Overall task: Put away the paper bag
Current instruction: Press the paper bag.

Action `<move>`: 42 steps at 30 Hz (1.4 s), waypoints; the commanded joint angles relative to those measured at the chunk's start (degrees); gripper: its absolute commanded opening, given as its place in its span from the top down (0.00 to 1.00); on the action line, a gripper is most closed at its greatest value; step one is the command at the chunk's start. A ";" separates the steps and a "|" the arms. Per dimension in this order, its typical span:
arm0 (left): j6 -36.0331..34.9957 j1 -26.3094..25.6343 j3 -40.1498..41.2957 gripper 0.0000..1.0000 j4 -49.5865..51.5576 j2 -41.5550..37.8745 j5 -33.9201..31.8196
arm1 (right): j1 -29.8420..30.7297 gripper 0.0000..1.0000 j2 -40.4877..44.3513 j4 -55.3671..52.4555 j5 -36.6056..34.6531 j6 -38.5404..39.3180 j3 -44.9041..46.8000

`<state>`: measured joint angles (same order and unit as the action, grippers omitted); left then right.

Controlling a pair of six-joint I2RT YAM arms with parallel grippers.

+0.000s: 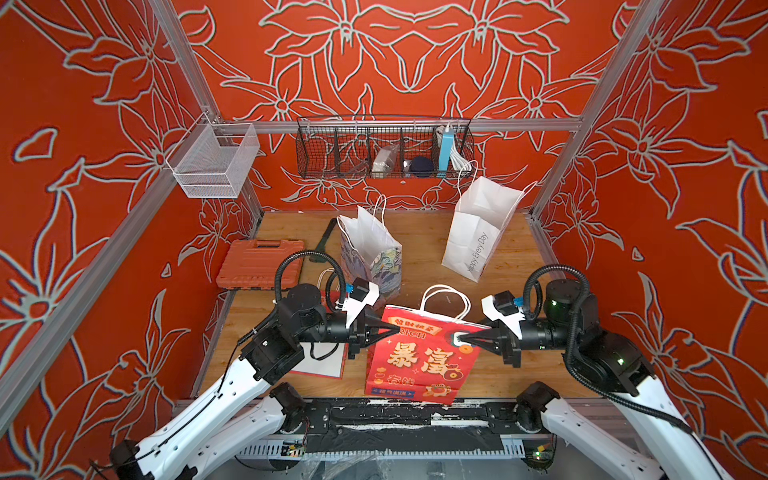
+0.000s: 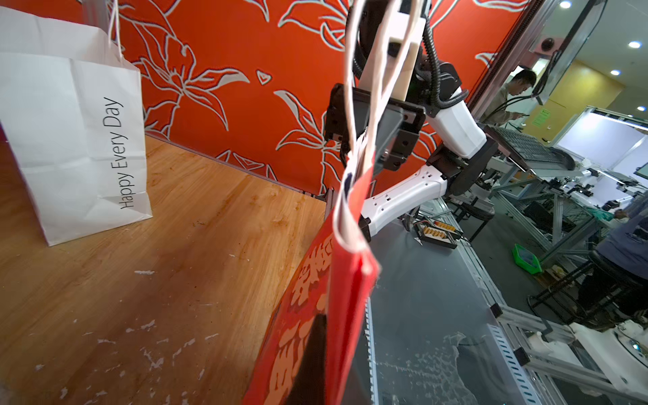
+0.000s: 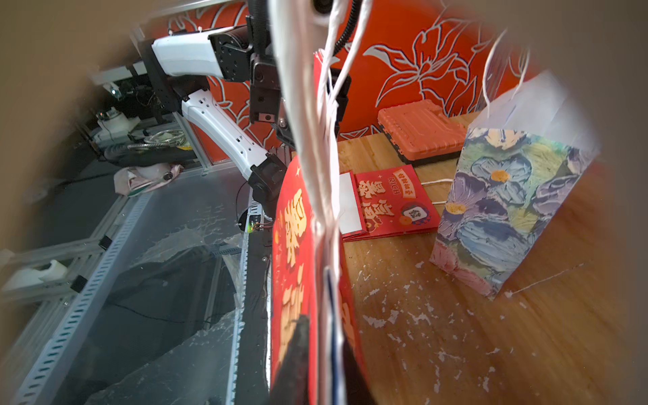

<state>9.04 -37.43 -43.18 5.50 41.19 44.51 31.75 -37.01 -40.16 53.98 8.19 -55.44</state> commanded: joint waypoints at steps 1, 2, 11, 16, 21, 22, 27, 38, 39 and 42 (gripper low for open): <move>1.61 0.55 -0.11 1.00 -1.31 -1.48 -8.12 | -0.12 0.49 2.20 -0.57 -3.24 -3.00 -0.94; 2.95 0.96 0.08 1.00 -1.98 -1.79 -10.00 | -0.19 0.43 3.33 0.62 -3.93 -4.31 0.08; 16.76 4.93 0.90 1.00 -11.25 -1.34 -2.89 | -0.17 0.23 8.52 21.69 -13.62 -22.59 14.03; 21.33 7.16 1.14 1.00 -14.50 -1.54 -0.15 | -0.13 0.20 7.25 23.35 -13.52 -21.85 15.22; 23.46 8.81 1.78 1.00 -16.48 -1.86 2.36 | -0.19 0.19 7.78 22.12 -17.84 -18.90 13.77; 23.52 9.10 1.81 1.00 -16.54 -1.83 2.95 | -0.17 0.17 7.90 22.27 -18.76 -18.73 13.31; 20.93 9.69 2.56 1.00 -14.99 -1.21 3.97 | -0.10 0.07 2.74 33.13 -18.30 -27.81 11.97; 25.16 11.51 4.07 1.00 -20.72 -0.54 7.38 | -0.18 0.23 -8.96 38.91 -3.65 -29.75 4.47; 25.49 11.55 3.97 1.00 -21.11 -0.58 7.43 | -0.15 0.31 -9.97 38.20 -2.53 -31.10 3.71; 25.66 11.59 3.81 1.00 -20.40 -1.09 7.24 | -0.19 0.59 -11.84 34.42 -1.50 -32.43 1.46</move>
<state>33.54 -26.22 -39.31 -11.81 40.84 50.26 31.66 -48.16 -5.69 47.90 -20.88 -51.07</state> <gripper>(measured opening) 0.047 0.456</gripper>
